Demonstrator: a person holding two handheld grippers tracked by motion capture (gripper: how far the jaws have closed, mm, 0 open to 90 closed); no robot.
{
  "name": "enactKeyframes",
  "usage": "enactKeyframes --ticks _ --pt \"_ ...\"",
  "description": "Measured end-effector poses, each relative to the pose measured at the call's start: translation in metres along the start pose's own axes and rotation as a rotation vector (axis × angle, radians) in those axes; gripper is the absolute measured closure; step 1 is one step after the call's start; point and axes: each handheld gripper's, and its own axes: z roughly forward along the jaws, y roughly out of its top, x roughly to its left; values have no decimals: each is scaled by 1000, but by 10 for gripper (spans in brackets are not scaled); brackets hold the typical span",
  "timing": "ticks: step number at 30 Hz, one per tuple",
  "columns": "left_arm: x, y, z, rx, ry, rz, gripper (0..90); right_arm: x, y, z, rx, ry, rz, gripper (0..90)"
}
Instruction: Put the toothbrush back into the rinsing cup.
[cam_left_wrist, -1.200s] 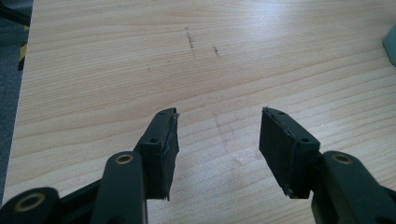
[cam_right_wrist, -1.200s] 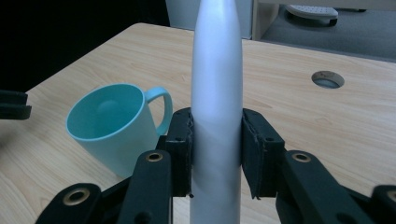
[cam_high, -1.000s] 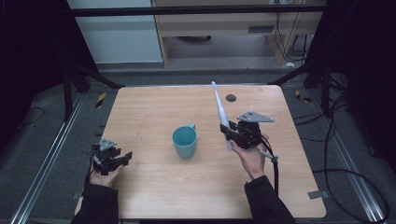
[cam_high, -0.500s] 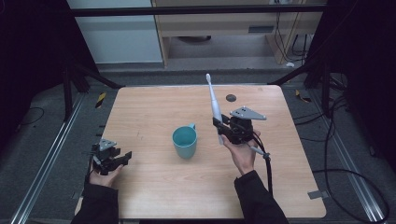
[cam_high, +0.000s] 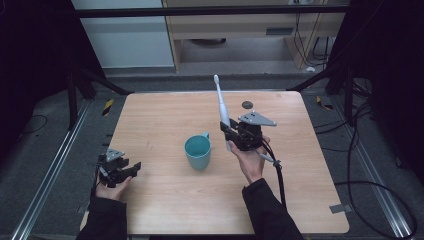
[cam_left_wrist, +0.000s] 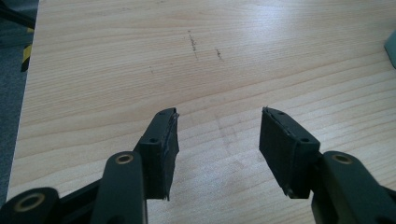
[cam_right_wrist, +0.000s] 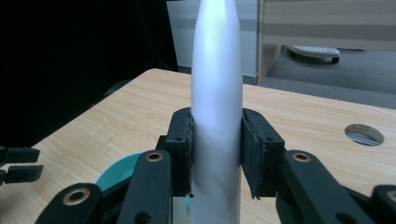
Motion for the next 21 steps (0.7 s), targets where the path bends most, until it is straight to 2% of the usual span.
enactKeyframes --ticks 7,13,21 --pt "0 0 0 -2 2 0 466 9 2 9 -13 5 -4 664" --pt "0 0 0 -3 4 2 466 16 1 15 -34 -22 -2 664" --pt "1 0 0 -4 7 -1 466 31 4 25 -64 -33 2 664"
